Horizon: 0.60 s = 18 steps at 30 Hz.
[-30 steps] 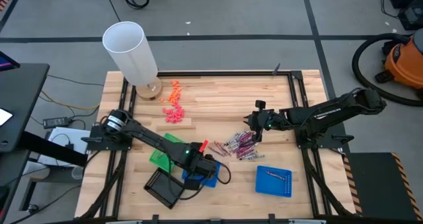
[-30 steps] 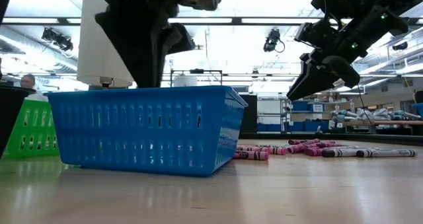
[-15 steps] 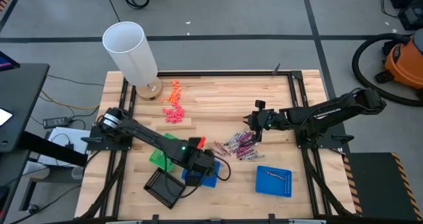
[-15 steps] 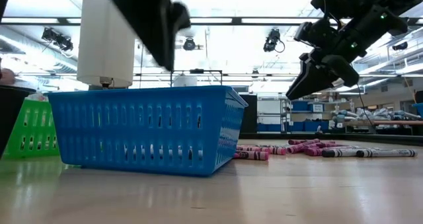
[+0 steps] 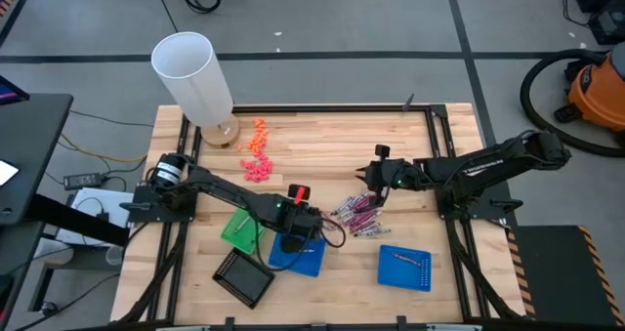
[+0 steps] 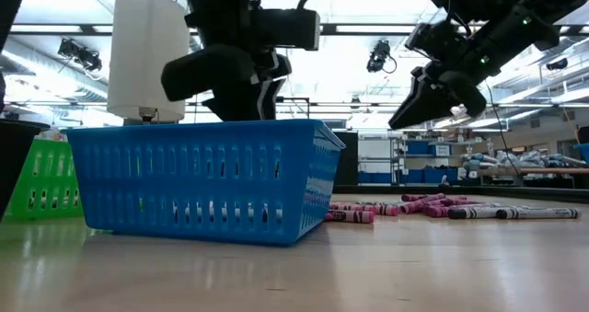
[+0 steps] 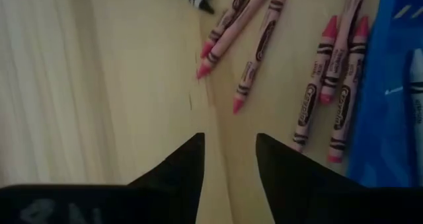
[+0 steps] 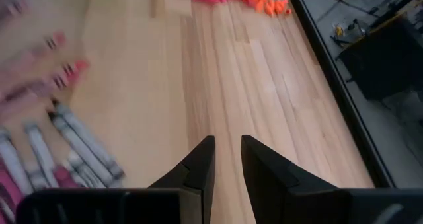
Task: Sort crayons
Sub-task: Put the pink crayon into the right blue basket
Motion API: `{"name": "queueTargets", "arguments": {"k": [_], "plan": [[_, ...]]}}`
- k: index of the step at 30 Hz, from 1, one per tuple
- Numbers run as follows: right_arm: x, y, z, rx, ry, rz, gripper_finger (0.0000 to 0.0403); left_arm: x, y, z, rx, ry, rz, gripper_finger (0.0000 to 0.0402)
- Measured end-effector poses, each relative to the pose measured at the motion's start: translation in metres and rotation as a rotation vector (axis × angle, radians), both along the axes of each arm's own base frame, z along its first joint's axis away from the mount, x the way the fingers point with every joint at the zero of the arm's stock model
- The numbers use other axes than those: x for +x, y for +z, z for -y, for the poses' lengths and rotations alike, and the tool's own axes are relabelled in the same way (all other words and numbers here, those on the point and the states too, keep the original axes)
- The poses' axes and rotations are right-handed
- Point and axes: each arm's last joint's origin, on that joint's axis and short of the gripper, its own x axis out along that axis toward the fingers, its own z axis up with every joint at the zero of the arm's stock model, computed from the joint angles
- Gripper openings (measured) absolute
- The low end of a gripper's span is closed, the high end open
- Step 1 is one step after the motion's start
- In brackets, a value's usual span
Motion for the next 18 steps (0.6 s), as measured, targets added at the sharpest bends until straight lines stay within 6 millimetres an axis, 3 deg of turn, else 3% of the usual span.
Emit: {"name": "queueTargets", "arguments": {"k": [10,18], "plan": [[0.008,0.005,0.0,0.097,0.069,0.104,0.0084,0.015,-0.002,-0.026,-0.116,-0.132,0.043,0.0142],[0.001,-0.01,0.0,0.093,0.071,0.117,0.0084,0.022,-0.009,-0.049,-0.2,-0.179,0.113,0.0142]]}}
